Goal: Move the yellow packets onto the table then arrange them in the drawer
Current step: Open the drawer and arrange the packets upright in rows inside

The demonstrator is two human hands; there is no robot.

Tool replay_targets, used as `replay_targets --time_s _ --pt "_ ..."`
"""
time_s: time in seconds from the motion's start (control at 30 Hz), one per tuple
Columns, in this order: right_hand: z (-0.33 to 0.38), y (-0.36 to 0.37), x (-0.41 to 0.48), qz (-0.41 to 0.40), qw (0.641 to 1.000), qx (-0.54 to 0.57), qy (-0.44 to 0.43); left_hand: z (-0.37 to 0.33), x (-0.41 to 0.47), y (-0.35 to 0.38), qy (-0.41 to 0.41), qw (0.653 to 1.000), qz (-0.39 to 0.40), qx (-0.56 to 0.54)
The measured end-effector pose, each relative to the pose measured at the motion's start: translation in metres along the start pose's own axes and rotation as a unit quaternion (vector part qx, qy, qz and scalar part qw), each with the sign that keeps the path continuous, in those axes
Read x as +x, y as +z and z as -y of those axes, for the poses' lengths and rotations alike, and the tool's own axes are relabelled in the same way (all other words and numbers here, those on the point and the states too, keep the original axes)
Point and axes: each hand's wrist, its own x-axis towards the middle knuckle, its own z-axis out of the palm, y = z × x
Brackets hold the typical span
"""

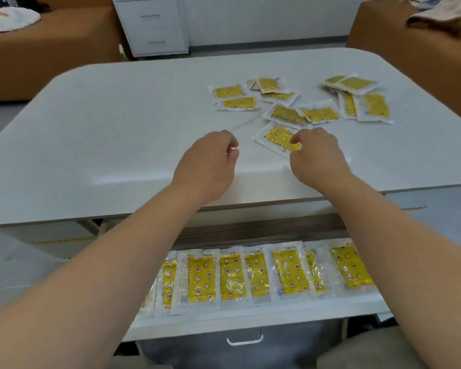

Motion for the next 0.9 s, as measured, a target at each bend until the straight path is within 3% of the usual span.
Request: replay_targets --time_s 0.1,0.27,0.47,0.73,0.9 --pt "-0.020 0.003 0.010 0.032 0.997 -0.049 -0.046 -0.019 0.055 0.028 0.066 0.997 0.031 0.034" --pt "-0.039 0.013 0.006 0.107 0.986 -0.105 -0.077 -0.052 0.136 0.064 0.095 0.989 0.104 0.051" --pt "-0.042 -0.002 0.007 0.039 0.977 -0.185 -0.097 -0.064 0.163 0.096 0.071 0.972 0.190 0.120" --pt "-0.035 -0.005 0.002 0.044 0.982 -0.167 -0.072 -0.025 0.117 0.088 0.026 0.959 0.143 0.243" --pt "-0.024 0.000 -0.006 0.037 0.980 -0.181 -0.071 -0.008 0.061 0.065 -0.034 0.960 0.115 0.254"
